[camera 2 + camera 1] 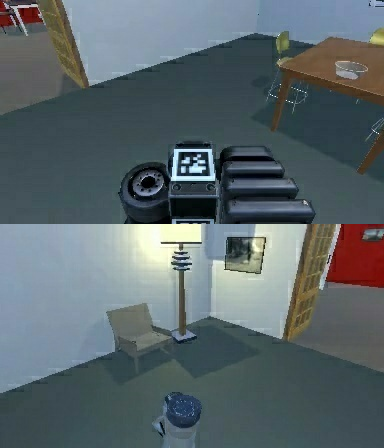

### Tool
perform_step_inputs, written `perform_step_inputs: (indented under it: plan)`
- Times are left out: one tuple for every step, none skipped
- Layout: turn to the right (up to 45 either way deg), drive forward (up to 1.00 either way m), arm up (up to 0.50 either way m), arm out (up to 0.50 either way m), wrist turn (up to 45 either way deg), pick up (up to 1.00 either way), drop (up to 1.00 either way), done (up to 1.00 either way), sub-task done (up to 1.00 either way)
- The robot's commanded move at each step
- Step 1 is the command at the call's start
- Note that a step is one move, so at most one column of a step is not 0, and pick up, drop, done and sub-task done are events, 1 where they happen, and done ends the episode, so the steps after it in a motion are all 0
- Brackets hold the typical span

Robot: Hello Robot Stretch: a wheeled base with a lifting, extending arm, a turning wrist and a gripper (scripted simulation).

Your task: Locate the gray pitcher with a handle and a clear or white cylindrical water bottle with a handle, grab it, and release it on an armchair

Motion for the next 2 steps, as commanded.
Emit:
perform_step_inputs:
  plan:
    - [0.0, 1.0, 0.0, 0.0, 0.0, 0.0, 0.0, 0.0, 0.0]
    - [0.0, 0.8, 0.0, 0.0, 0.0, 0.0, 0.0, 0.0, 0.0]
